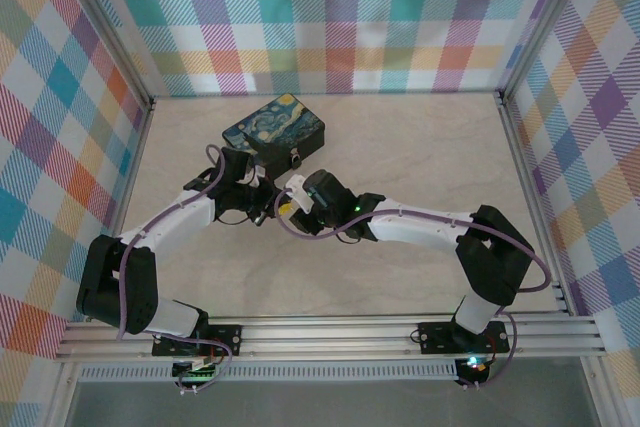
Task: Unlock the padlock with the key
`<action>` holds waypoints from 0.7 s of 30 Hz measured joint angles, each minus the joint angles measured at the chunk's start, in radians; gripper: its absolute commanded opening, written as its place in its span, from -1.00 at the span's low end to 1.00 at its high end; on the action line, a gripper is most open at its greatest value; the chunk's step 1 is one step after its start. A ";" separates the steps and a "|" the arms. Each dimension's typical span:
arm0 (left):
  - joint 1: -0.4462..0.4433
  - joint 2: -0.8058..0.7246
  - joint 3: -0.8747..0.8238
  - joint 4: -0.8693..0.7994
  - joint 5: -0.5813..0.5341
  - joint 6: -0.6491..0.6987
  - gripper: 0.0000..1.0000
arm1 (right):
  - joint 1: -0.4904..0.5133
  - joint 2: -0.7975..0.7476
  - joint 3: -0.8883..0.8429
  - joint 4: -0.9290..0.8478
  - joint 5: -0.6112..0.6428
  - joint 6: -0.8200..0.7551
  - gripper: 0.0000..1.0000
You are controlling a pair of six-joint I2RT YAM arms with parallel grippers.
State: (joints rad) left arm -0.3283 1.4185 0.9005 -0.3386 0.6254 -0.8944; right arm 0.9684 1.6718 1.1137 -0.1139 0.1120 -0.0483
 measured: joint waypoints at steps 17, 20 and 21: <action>-0.022 -0.079 0.000 0.196 0.138 0.296 -1.00 | -0.261 -0.241 -0.111 -0.034 -0.503 0.331 -0.08; -0.043 -0.081 0.000 0.217 0.154 0.317 -1.00 | -0.307 -0.282 -0.173 0.019 -0.603 0.383 -0.08; -0.048 -0.081 -0.001 0.220 0.160 0.320 -1.00 | -0.328 -0.291 -0.189 0.031 -0.632 0.400 -0.08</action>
State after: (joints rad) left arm -0.3763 1.3376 0.8997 -0.1188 0.7856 -0.5739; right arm 0.6399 1.3808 0.9245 -0.0826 -0.5198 0.3519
